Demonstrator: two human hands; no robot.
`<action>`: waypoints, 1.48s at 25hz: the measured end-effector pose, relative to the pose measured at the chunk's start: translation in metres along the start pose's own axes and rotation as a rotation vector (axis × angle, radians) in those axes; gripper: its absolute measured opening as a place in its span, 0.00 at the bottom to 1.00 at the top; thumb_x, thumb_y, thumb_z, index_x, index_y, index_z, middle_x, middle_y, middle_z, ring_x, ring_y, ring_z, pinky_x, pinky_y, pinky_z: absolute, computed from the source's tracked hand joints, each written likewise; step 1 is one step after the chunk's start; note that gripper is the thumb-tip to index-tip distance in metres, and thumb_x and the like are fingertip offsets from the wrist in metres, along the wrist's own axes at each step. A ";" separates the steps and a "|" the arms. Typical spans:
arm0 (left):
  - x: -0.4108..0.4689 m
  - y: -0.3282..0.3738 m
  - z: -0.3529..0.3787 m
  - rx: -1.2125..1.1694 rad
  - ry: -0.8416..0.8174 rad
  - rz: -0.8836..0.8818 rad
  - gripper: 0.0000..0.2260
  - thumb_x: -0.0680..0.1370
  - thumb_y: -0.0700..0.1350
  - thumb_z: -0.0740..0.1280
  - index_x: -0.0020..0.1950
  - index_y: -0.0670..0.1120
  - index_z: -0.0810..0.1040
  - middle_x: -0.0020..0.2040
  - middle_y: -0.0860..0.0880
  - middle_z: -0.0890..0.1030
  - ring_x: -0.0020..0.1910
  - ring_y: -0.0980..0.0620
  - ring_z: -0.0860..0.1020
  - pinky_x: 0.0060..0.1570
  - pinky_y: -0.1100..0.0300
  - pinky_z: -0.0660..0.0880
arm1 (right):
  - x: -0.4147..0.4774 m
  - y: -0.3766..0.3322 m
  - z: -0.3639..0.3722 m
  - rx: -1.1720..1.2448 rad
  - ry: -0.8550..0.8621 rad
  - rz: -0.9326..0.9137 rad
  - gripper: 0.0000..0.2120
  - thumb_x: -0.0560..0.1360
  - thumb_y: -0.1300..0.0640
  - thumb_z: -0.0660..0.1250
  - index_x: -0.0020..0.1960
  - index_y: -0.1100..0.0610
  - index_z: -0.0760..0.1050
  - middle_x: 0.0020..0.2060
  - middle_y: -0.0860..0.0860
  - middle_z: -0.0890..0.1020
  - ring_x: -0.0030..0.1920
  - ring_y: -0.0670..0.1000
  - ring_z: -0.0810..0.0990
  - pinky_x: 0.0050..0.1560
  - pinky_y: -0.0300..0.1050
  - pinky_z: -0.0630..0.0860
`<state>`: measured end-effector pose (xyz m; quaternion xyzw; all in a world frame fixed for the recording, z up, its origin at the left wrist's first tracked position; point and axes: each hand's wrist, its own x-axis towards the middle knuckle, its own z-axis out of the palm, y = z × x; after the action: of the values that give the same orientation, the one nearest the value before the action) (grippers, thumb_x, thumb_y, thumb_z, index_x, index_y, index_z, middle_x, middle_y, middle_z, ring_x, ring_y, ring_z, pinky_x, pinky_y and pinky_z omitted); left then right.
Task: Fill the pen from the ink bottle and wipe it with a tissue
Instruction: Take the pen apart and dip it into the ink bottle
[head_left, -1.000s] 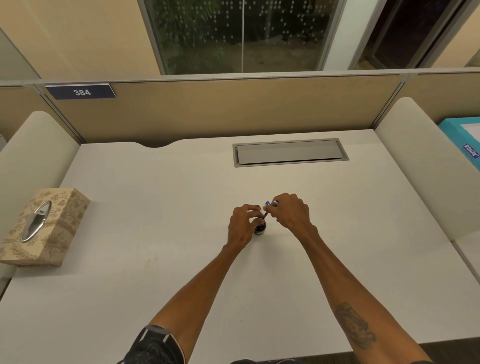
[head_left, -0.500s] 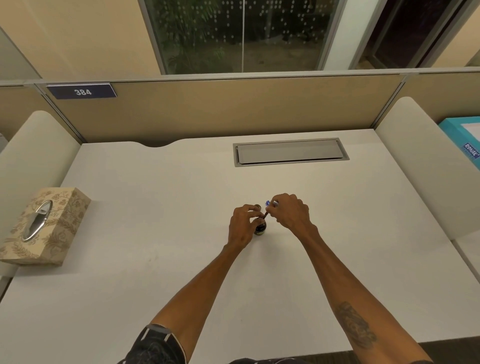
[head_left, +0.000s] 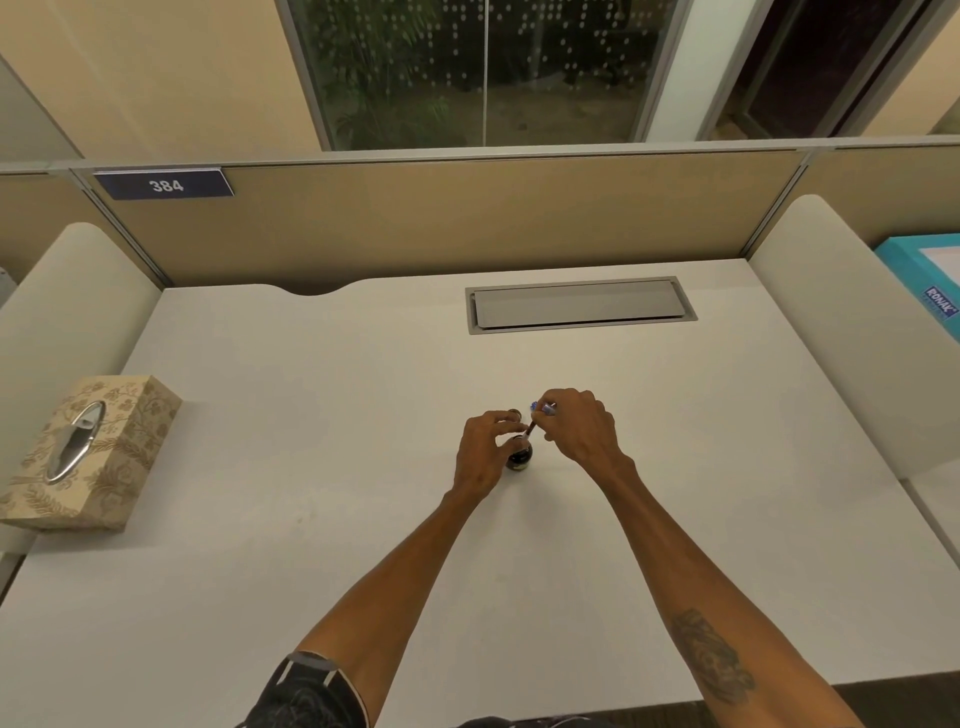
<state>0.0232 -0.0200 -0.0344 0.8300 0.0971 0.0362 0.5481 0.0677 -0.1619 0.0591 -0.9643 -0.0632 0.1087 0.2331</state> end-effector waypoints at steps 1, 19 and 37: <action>-0.001 0.000 -0.001 -0.013 -0.017 0.000 0.14 0.70 0.41 0.77 0.55 0.47 0.86 0.59 0.53 0.84 0.59 0.57 0.80 0.56 0.68 0.73 | 0.000 0.000 0.000 0.011 0.007 0.004 0.06 0.75 0.52 0.66 0.46 0.50 0.82 0.41 0.51 0.86 0.41 0.55 0.84 0.47 0.50 0.80; -0.016 -0.006 -0.006 0.042 -0.031 -0.095 0.22 0.69 0.46 0.78 0.62 0.55 0.82 0.61 0.57 0.81 0.64 0.55 0.76 0.61 0.55 0.74 | -0.010 0.010 -0.011 0.104 0.082 0.015 0.05 0.78 0.53 0.64 0.43 0.49 0.76 0.41 0.51 0.85 0.42 0.55 0.84 0.46 0.50 0.79; -0.029 0.020 -0.015 -0.231 0.087 -0.202 0.28 0.73 0.47 0.77 0.72 0.48 0.73 0.61 0.53 0.81 0.62 0.56 0.75 0.53 0.68 0.71 | -0.024 0.053 -0.006 1.180 0.037 0.526 0.05 0.75 0.60 0.68 0.50 0.59 0.80 0.43 0.55 0.87 0.37 0.49 0.86 0.20 0.34 0.59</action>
<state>-0.0048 -0.0204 -0.0087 0.7452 0.1989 0.0281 0.6359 0.0493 -0.2155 0.0444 -0.6591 0.2495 0.1622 0.6907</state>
